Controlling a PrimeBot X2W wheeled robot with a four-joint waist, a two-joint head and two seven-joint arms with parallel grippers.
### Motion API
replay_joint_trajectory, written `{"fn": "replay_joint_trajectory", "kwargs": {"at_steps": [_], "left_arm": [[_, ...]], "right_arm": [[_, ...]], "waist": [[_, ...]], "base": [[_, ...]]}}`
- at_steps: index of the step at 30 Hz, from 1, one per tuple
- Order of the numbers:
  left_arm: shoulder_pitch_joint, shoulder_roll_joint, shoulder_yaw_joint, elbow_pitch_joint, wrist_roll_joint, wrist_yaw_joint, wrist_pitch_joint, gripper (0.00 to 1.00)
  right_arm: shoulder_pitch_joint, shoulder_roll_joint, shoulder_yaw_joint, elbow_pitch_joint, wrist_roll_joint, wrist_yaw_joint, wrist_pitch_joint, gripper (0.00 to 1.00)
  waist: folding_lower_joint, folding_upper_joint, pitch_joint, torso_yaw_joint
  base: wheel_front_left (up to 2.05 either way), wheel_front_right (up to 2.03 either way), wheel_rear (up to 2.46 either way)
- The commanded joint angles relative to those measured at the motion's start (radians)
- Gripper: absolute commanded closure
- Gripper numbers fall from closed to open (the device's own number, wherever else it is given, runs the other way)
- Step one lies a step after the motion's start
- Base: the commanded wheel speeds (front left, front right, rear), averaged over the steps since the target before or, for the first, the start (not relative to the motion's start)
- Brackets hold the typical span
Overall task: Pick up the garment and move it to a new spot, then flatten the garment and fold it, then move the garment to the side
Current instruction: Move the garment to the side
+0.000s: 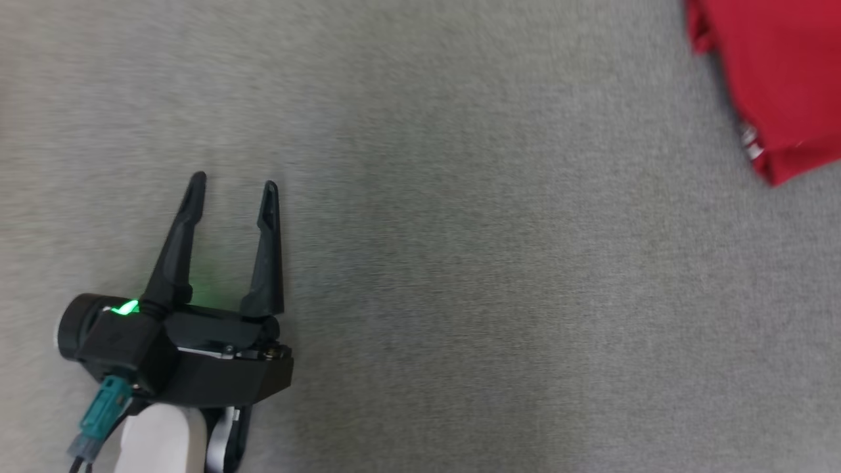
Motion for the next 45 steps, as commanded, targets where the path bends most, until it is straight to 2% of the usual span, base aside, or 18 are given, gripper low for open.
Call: {"fn": "replay_joint_trajectory", "kwargs": {"at_steps": [1,8,15,20,21,22,23,29,34,42,45], "left_arm": [[-0.004,0.006,0.010,-0.015,0.009,-0.005,0.000,0.00],[0.028,0.014,0.028,-0.051,0.035,-0.013,0.000,0.00],[0.037,0.011,0.020,-0.059,0.049,-0.022,0.003,0.00],[0.026,0.010,0.016,-0.050,0.045,-0.028,0.005,0.00],[0.026,0.009,0.016,-0.047,0.045,-0.028,0.005,0.00],[0.025,0.009,0.015,-0.043,0.044,-0.028,0.005,0.00],[0.026,0.008,0.014,-0.041,0.042,-0.029,0.005,0.00],[0.039,0.006,0.032,-0.038,0.026,-0.023,0.004,0.00],[0.074,0.004,0.044,-0.011,0.003,-0.020,0.003,0.00],[0.148,0.001,0.081,0.020,-0.031,-0.010,0.000,0.00],[0.201,0.000,0.104,0.026,-0.038,-0.006,0.000,0.00]], "right_arm": [[-0.019,-0.024,-0.004,-0.012,0.010,-0.003,0.004,1.00],[-0.054,-0.092,-0.012,-0.030,0.025,-0.003,0.030,1.00],[-0.097,-0.161,-0.002,-0.029,0.035,-0.003,0.055,1.00],[-0.147,-0.164,0.024,-0.001,0.025,-0.003,0.056,1.00],[-0.158,-0.165,0.027,0.007,0.015,-0.003,0.054,0.81],[-0.168,-0.165,0.029,0.016,0.005,-0.003,0.043,0.35],[-0.178,-0.162,0.029,0.027,-0.007,-0.003,0.034,0.00],[-0.204,-0.131,0.035,0.068,-0.055,-0.003,-0.023,0.00],[-0.172,-0.084,0.048,0.079,-0.069,-0.003,-0.090,0.00],[-0.064,0.034,0.053,0.019,-0.068,-0.003,-0.195,0.00],[0.035,0.108,0.026,-0.041,-0.092,-0.003,-0.212,0.00]], "waist": [[-0.0005,-0.0003,0.088,-0.087],[-0.0005,-0.0003,0.105,-0.126],[-0.0005,-0.0003,0.116,-0.130],[-0.0005,-0.0003,0.124,-0.124],[-0.0005,-0.0003,0.123,-0.122],[-0.0005,-0.0003,0.122,-0.118],[-0.0005,-0.0003,0.119,-0.114],[-0.0005,-0.0003,0.072,-0.104],[-0.0005,-0.0003,-0.014,-0.094],[-0.0005,-0.0003,-0.198,-0.079],[-0.0005,-0.0003,-0.278,-0.075]], "base": [[0.00,0.00,0.00],[0.00,0.00,0.00],[0.00,0.00,0.00],[0.00,0.00,0.00],[0.00,0.00,0.00],[0.00,0.00,0.00],[0.00,0.00,0.00],[0.00,0.00,0.00],[0.00,0.00,0.00],[0.00,0.00,0.00],[0.00,0.00,0.00]]}}
